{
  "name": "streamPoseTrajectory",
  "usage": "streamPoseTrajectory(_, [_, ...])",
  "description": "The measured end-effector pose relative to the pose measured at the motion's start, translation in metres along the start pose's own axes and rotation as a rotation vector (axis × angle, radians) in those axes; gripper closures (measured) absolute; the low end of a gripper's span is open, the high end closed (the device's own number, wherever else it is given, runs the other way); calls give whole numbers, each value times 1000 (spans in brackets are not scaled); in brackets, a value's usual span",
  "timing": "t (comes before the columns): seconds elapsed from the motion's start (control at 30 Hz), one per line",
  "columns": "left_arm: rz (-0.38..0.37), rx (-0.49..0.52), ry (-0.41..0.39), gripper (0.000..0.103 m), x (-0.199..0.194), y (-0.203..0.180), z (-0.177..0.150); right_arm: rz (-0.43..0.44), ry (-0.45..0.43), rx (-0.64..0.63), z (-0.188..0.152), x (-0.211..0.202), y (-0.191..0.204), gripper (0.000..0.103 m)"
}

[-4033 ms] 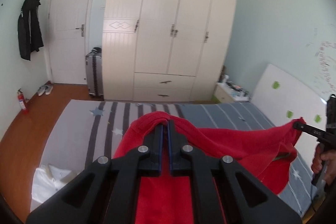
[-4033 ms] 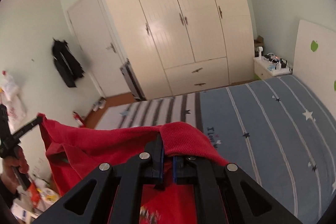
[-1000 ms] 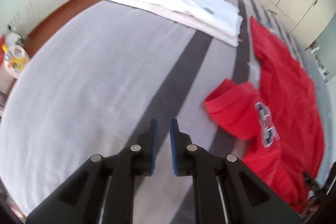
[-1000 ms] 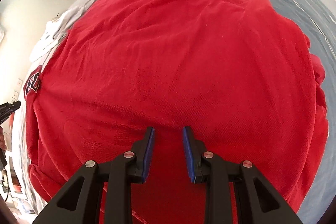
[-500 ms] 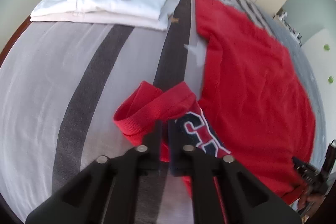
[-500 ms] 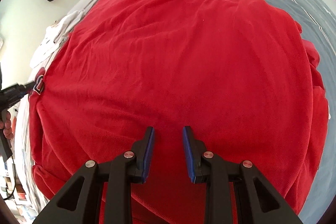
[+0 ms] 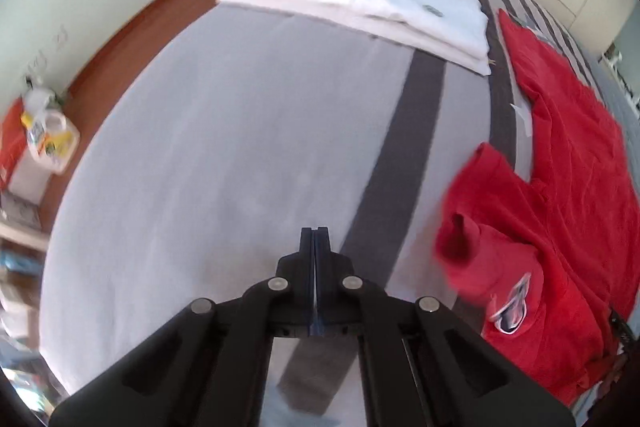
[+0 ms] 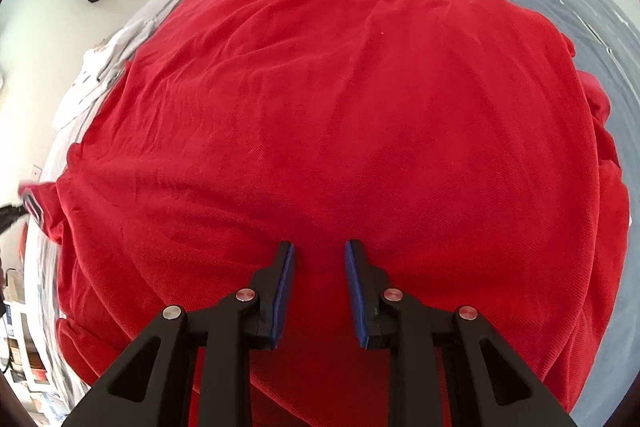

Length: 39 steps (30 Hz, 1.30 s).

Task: Fold clothes

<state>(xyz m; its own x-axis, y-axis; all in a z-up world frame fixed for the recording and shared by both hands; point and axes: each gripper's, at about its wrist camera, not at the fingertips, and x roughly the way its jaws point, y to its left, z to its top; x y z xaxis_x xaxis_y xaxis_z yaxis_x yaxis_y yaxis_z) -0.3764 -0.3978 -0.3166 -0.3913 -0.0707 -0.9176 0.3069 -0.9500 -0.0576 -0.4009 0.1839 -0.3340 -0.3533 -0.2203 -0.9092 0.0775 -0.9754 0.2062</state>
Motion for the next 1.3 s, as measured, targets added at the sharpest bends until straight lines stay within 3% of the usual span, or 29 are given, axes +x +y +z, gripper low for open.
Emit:
streamPoseTrajectory(0.07, [-23, 28, -43, 102, -14, -8, -7, 2, 2, 3, 0, -3, 0, 80])
streamPoseTrajectory(0.1, [-39, 35, -49, 95, -18, -15, -11, 4, 3, 7, 0, -5, -2, 80])
streamPoseTrajectory(0.17, [-75, 47, -55, 69, -24, -29, -19, 8, 4, 15, -3, -10, -5, 78])
streamPoseTrajectory(0.2, [-106, 49, -48, 49, -23, -37, -23, 7, 4, 20, -5, -14, -6, 78])
streamPoseTrajectory(0.23, [-110, 56, -40, 38, -20, -43, -27, 6, 4, 24, -8, -18, -8, 78])
streamPoseTrajectory(0.47, [-32, 122, 100, 38, 40, -73, -34, -15, -10, 60, -31, -51, -27, 78])
streamPoseTrajectory(0.5, [-38, 123, 101, 43, 44, -73, -34, -24, -14, 67, -34, -57, -30, 77])
streamPoseTrajectory(0.53, [-53, 142, 76, 67, 43, -75, -32, -36, -19, 74, -38, -63, -33, 75])
streamPoseTrajectory(0.57, [-53, 184, 52, 80, 40, -79, -30, -43, -23, 82, -42, -68, -38, 71])
streamPoseTrajectory(0.6, [-35, 227, 45, 89, 40, -84, -28, -51, -28, 95, -46, -72, -43, 69])
streamPoseTrajectory(0.63, [-15, 247, 36, 89, 39, -85, -24, -61, -25, 112, -52, -76, -49, 68])
streamPoseTrajectory(0.73, [37, 271, 0, 90, 35, -84, -8, -75, -11, 157, -65, -82, -64, 68])
streamPoseTrajectory(0.87, [31, 187, -10, 85, 10, -75, -4, -80, -13, 184, -80, -91, -77, 68])
streamPoseTrajectory(0.93, [47, 184, -63, 71, -16, -76, -18, -69, -8, 193, -87, -94, -80, 68])
streamPoseTrajectory(1.0, [42, 197, -110, 66, -45, -80, -38, -49, -1, 195, -93, -98, -82, 68])
streamPoseTrajectory(1.1, [-77, 251, -87, 56, -76, -95, -85, -34, -1, 158, -100, -107, -77, 68])
streamPoseTrajectory(1.2, [-219, 326, -8, 56, -96, -117, -132, -12, 5, 103, -104, -114, -65, 67])
streamPoseTrajectory(1.3, [-308, 377, 81, 56, -93, -157, -170, 40, 31, 45, -112, -116, -54, 67])
